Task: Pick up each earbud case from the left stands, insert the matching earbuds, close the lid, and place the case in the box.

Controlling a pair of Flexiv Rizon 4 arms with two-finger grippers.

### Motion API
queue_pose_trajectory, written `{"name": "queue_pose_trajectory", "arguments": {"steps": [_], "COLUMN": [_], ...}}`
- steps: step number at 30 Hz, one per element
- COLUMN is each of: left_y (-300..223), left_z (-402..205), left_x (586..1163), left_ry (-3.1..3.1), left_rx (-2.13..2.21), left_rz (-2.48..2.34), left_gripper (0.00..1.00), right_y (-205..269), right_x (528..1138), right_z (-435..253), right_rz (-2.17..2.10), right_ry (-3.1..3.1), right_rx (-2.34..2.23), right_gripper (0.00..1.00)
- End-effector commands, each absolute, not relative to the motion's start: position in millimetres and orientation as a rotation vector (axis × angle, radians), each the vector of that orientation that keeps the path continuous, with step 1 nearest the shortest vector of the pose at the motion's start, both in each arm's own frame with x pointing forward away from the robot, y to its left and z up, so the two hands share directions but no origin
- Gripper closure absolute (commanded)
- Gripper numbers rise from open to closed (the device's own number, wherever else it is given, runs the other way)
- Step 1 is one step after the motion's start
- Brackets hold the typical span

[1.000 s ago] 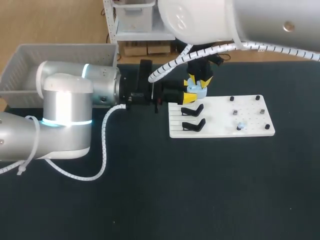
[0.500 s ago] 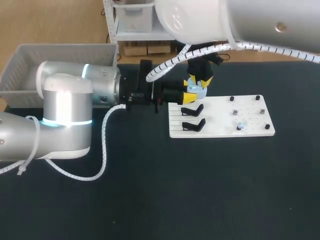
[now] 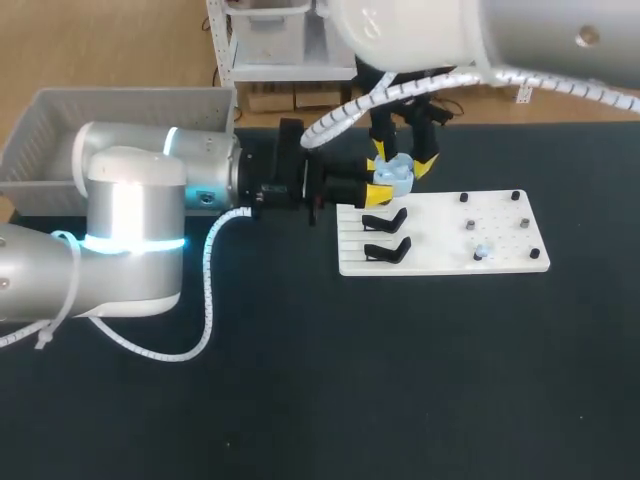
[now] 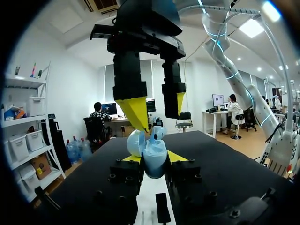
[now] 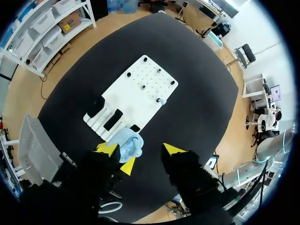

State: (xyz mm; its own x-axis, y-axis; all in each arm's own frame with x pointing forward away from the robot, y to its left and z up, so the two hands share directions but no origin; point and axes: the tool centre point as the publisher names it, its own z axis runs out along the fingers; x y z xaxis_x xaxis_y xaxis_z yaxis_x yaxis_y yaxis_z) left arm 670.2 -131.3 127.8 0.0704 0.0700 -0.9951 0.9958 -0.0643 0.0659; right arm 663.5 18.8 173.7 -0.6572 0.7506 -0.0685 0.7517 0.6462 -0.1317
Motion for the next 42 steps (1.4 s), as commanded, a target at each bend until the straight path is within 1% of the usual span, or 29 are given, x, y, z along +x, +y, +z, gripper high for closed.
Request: {"name": "queue_pose_trajectory", "arguments": {"steps": [1, 4, 5, 8, 9, 10, 11, 15, 19, 24, 27, 29, 42], "left_y": [-131.3, -131.3, -131.3, -131.3, -131.3, -131.3, -131.3, -131.3, -131.3, -131.3, -131.3, -131.3, -131.3], "left_z": [128.2, 128.2, 128.2, 128.2, 128.2, 128.2, 128.2, 128.2, 128.2, 128.2, 128.2, 128.2, 128.2], "left_x": [669.8, 669.8, 669.8, 669.8, 669.8, 669.8, 669.8, 669.8, 669.8, 669.8, 669.8, 669.8, 669.8], "left_ry": [1.184, 1.184, 1.184, 1.184, 1.184, 1.184, 1.184, 1.184, 1.184, 1.184, 1.184, 1.184, 1.184], "left_rx": [1.341, 1.341, 1.341, 1.341, 1.341, 1.341, 1.341, 1.341, 1.341, 1.341, 1.341, 1.341, 1.341], "left_rz": [-1.166, -1.166, -1.166, -1.166, -1.166, -1.166, -1.166, -1.166, -1.166, -1.166, -1.166, -1.166, -1.166], "left_gripper": [1.00, 1.00, 1.00, 1.00, 1.00, 1.00, 1.00, 1.00, 1.00, 1.00, 1.00, 1.00, 1.00], "right_y": [2.5, -3.4, -4.3, -5.1, -4.5, -3.8, -2.8, 0.8, 6.4, 16.3, 17.7, 17.6, 23.6], "right_x": [647.4, 644.6, 643.4, 638.6, 636.8, 634.8, 632.8, 627.7, 624.7, 619.4, 617.8, 617.8, 617.2], "right_z": [182.3, 185.1, 185.2, 185.2, 185.0, 185.0, 185.1, 187.8, 191.7, 189.9, 185.5, 181.9, 170.7], "right_rz": [-0.112, -0.067, -0.049, 0.012, 0.024, 0.021, 0.043, 0.079, 0.115, 0.114, 0.104, 0.094, 0.081], "right_ry": [2.836, 2.862, 2.882, 2.959, 2.980, 2.989, 3.008, 3.034, 3.055, 3.086, 3.099, 3.111, 3.151], "right_rx": [1.295, 1.302, 1.302, 1.280, 1.265, 1.254, 1.245, 1.218, 1.187, 1.150, 1.150, 1.155, 1.145], "right_gripper": [0.30, 0.38, 0.39, 0.37, 0.35, 0.30, 0.29, 0.25, 0.25, 0.25, 0.31, 0.32, 0.32]}}
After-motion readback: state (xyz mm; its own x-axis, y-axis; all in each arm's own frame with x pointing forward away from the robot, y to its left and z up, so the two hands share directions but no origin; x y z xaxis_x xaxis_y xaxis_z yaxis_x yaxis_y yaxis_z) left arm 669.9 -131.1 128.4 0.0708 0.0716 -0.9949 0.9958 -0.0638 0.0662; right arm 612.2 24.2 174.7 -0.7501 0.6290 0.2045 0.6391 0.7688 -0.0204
